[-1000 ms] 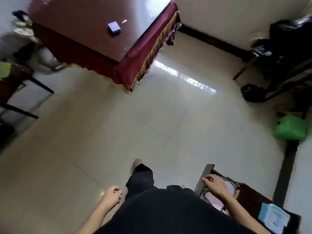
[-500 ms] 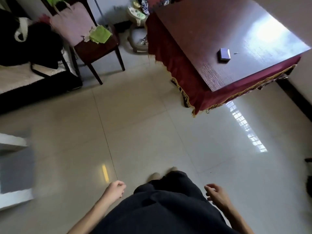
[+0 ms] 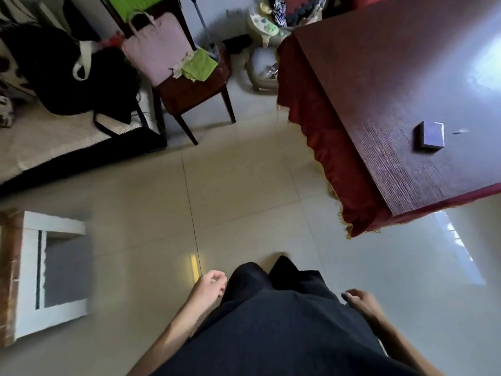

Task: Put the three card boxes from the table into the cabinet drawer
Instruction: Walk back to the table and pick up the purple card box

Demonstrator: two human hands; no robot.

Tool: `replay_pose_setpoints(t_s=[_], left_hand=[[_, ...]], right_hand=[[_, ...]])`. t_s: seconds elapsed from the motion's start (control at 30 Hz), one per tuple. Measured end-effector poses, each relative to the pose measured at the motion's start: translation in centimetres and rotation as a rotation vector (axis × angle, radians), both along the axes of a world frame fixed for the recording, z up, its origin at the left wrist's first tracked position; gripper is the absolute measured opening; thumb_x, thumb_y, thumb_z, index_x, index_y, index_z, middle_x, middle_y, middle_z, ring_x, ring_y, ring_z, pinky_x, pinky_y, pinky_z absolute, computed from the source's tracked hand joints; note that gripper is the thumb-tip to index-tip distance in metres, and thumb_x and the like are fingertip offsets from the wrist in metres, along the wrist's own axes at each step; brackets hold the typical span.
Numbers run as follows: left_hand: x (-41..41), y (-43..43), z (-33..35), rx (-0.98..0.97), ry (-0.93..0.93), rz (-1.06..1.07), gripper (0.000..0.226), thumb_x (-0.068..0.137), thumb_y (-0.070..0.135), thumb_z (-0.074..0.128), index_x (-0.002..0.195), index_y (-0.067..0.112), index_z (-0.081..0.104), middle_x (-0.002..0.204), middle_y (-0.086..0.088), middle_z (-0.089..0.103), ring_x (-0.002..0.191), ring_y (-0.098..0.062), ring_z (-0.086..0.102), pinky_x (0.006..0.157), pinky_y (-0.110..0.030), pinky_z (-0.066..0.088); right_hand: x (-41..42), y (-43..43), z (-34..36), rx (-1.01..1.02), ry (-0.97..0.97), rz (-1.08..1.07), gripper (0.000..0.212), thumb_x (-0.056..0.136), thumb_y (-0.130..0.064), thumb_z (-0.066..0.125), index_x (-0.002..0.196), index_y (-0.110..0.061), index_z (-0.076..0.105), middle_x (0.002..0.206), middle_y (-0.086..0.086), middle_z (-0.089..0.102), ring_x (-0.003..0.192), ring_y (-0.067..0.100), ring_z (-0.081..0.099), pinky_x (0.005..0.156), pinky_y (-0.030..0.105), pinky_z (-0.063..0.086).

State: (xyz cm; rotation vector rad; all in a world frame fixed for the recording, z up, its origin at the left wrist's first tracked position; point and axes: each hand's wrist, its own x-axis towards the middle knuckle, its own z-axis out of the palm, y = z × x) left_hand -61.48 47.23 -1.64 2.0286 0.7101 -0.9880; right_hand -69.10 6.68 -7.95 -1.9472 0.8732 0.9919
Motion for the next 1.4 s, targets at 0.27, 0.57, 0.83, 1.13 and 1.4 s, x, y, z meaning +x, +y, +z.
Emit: replay_pose_setpoints(t_s=[0.27,0.57,0.83,1.13,1.4], left_hand=[[8.6,1.8,-0.8,0.046,0.098,-0.027,0.020,0.095,0.020,0.054,0.110,0.012,0.065,0.103,-0.004,0.068,0.086,-0.013,0.062,0.066,-0.020,0.044],[26.6,2.2,-1.4,0.033,0.106,-0.195,0.014,0.094,0.011,0.052,0.084,0.013,0.063,0.076,-0.001,0.059,0.063,-0.012,0.051,0.049,-0.015,0.036],[44.7,-6.8,-4.0,0.005,0.102,-0.514,0.009,0.094,0.009,0.055,0.094,0.004,0.063,0.066,-0.009,0.061,0.053,-0.021,0.050,0.053,-0.026,0.039],[54.2,-22.9,-3.0,-0.086,0.010,-0.891,0.008,0.092,0.015,0.058,0.097,0.013,0.064,0.083,-0.006,0.065,0.055,-0.009,0.054,0.043,-0.012,0.040],[57.9,-29.1,-2.3,-0.053,0.003,-1.068,0.010,0.093,0.014,0.057,0.100,0.012,0.063,0.080,-0.004,0.065,0.055,-0.011,0.053,0.050,-0.017,0.041]], right_hand=[[19.2,1.5,2.6,0.037,-0.193,-0.089,0.016,0.097,-0.022,0.061,0.101,-0.011,0.070,0.082,0.008,0.073,0.066,0.016,0.068,0.053,0.020,0.045],[25.0,2.6,3.3,-0.024,-0.113,-0.416,0.019,0.095,-0.025,0.062,0.104,-0.011,0.071,0.081,0.007,0.074,0.063,0.018,0.069,0.063,0.029,0.050],[20.0,6.1,4.3,-0.067,0.029,-0.849,0.015,0.095,-0.016,0.063,0.100,-0.006,0.073,0.098,0.012,0.076,0.078,0.018,0.067,0.072,0.029,0.046],[20.3,7.6,1.2,0.010,0.150,-1.273,0.021,0.095,-0.003,0.061,0.075,-0.005,0.066,0.079,0.010,0.068,0.075,0.025,0.056,0.073,0.031,0.041],[27.9,-1.2,1.7,0.050,-0.079,-1.347,0.008,0.095,-0.009,0.063,0.093,-0.004,0.068,0.078,0.011,0.066,0.069,0.024,0.057,0.073,0.041,0.050]])
